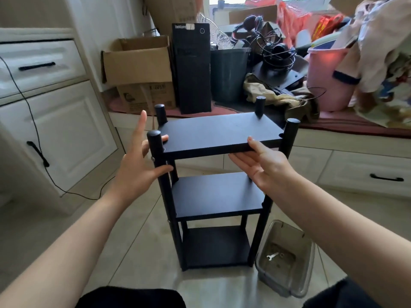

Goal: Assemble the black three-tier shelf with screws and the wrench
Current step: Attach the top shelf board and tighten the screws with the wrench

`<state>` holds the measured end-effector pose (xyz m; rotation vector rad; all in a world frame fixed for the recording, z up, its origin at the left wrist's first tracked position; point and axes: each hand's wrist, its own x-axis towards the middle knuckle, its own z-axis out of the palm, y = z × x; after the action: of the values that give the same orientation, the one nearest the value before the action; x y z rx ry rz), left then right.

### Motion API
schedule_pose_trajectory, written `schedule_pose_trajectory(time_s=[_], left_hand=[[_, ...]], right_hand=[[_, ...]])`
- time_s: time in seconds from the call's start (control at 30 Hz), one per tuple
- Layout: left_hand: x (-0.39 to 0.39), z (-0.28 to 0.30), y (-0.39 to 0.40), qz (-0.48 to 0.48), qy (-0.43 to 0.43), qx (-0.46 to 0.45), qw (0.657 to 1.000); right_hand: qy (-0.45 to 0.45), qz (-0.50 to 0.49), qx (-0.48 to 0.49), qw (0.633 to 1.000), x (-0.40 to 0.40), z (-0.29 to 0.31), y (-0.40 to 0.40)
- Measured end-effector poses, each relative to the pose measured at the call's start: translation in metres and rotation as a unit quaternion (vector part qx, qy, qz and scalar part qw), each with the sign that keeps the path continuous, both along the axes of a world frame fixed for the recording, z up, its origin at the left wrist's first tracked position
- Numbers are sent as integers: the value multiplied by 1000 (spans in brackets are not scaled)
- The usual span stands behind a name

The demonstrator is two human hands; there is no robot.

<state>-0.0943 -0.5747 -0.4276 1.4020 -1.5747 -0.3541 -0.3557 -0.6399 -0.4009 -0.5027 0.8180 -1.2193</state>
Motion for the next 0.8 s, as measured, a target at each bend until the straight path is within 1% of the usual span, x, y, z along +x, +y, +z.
schedule_pose_trajectory(time_s=[0.13,0.33,0.43,0.53,0.57,0.6,0.63,0.67,0.7,0.73,0.8], left_hand=[[-2,-1,-8,20,28,-5,999],[-7,-5,-22,82,69,-20,994],[-12,-6,-27,120,75,-42,989],[-17,-9,-27,144,108,-68,981],[-20,-9,-25,151,112,-72,980],[-24,-10,-24,158,110,-78,978],[-29,-9,-21,163,101,-90,977],[-34,-9,-18,170,81,-108,976],[-40,-10,-16,185,47,-125,974],[-46,-10,-15,210,0,-134,969],[-59,-10,-13,274,-102,-120,949]], right_hand=[[-21,10,-10,1000,-3,-5,0],[-37,55,-19,998,-7,-6,0],[-25,80,-19,996,-12,-4,0],[5,91,-18,996,-23,-5,1],[36,93,-31,995,-28,-7,2],[97,91,-58,989,-35,-10,2],[178,79,-95,976,-40,-13,3],[256,55,-137,955,-46,-15,4],[319,23,-177,931,-51,-17,4],[361,-10,-210,908,-57,-19,4],[428,-68,-255,864,-71,-22,-1]])
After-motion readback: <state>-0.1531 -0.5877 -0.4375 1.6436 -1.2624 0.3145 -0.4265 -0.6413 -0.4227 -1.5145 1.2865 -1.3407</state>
